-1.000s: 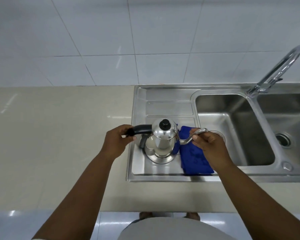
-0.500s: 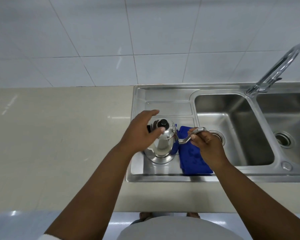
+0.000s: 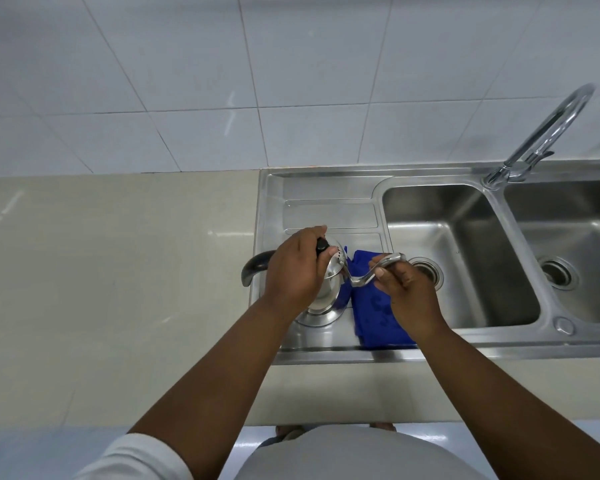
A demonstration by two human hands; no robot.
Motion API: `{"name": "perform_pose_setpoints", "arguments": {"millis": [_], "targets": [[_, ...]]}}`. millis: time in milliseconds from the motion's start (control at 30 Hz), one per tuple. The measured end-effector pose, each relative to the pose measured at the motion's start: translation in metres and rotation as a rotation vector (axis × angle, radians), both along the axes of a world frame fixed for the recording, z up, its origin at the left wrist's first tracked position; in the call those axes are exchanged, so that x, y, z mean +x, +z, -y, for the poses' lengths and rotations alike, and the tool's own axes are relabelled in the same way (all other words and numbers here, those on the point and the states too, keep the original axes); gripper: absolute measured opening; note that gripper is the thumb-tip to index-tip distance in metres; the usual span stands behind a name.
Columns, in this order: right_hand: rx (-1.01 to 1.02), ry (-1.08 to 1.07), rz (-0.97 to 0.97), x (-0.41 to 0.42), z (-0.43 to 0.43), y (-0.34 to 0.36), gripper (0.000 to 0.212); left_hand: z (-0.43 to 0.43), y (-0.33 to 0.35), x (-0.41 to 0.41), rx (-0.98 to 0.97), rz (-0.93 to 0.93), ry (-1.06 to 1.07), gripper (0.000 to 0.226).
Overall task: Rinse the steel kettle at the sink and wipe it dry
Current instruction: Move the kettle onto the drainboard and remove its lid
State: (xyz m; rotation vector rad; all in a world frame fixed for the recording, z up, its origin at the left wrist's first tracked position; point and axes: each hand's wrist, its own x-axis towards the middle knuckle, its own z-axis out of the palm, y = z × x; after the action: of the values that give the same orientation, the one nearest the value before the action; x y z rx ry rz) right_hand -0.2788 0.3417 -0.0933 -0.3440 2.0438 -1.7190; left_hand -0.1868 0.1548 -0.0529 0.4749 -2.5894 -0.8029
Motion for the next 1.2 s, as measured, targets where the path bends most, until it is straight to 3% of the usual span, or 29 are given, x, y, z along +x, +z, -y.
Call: {"name": "perform_pose_setpoints", "arguments": {"millis": [167, 300, 533, 733, 833, 933, 1200], "targets": [[-0.002, -0.002, -0.046, 0.003, 0.001, 0.002, 0.024, -0.001, -0.001, 0.001, 0.015, -0.012, -0.007, 0.042], [0.016, -0.016, -0.074, 0.004, 0.000, -0.002, 0.024, 0.001, 0.008, 0.001, 0.307, -0.159, 0.109, 0.044], [0.019, -0.011, -0.069, 0.002, 0.001, 0.001, 0.022, 0.006, 0.006, 0.003, 0.311, -0.103, -0.008, 0.020], [0.072, 0.020, -0.126, -0.001, -0.001, 0.004, 0.017, 0.016, 0.022, 0.037, 0.362, -0.248, 0.046, 0.025], [0.108, 0.025, -0.173, -0.002, -0.001, 0.005, 0.021, 0.036, 0.021, 0.076, 0.270, -0.310, 0.088, 0.034], [0.136, 0.016, -0.180, -0.001, -0.001, 0.004, 0.025, 0.064, 0.000, 0.117, 0.133, -0.245, 0.148, 0.040], [0.077, 0.021, -0.133, 0.001, 0.000, 0.000, 0.019, 0.107, -0.068, 0.187, 0.279, 0.039, 0.293, 0.027]]}}
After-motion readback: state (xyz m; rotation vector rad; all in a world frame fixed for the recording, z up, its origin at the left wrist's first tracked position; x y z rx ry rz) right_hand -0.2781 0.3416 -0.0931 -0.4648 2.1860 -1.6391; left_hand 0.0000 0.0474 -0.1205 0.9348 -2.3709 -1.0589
